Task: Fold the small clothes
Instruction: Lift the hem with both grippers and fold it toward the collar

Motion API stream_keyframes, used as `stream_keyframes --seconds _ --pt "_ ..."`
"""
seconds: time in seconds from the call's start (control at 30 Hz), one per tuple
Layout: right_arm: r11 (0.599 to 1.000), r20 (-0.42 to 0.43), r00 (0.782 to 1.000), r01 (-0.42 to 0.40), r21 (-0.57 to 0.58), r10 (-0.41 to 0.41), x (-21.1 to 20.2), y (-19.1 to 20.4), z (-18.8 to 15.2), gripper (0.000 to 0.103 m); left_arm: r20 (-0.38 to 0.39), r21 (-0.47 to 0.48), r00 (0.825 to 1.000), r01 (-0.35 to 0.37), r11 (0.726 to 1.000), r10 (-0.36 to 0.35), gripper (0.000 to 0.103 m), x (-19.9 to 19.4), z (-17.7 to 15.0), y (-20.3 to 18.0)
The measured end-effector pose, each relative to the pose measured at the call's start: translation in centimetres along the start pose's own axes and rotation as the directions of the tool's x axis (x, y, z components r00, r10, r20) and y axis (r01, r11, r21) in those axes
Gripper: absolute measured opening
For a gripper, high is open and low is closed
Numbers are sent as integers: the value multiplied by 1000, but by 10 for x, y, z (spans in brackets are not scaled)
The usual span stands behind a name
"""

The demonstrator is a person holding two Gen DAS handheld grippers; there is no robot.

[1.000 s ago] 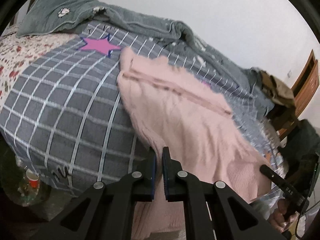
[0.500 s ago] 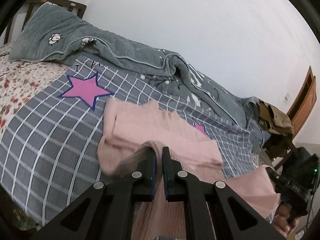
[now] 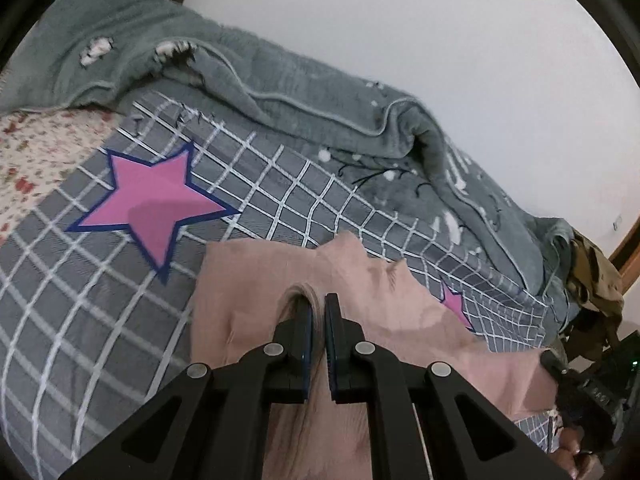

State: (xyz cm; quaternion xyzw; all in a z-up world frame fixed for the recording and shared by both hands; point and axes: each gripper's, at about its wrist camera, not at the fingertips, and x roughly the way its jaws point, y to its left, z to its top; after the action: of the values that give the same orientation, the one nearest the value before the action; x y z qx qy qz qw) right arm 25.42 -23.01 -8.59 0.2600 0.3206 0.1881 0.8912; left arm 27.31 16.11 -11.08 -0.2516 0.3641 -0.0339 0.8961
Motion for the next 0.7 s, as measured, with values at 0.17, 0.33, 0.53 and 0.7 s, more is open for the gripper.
stream_keyframes --seconds 0.17,0.33,0.53,0.7 --pt "999 -74 997 38 19 -37 55 -20 19 12 -57 -19 998 14 1000 -15 13 37 14 -2" --pt "998 -67 995 68 -15 -69 64 -30 24 28 -63 -6 997 34 999 -34 35 45 14 -2" --pt "985 -58 988 135 -105 -142 60 -35 17 38 -10 5 997 77 997 -77 65 34 3 -1" --pt "983 -73 986 139 -119 -148 48 -38 2 39 -28 39 998 59 997 -58 66 21 -10 3"
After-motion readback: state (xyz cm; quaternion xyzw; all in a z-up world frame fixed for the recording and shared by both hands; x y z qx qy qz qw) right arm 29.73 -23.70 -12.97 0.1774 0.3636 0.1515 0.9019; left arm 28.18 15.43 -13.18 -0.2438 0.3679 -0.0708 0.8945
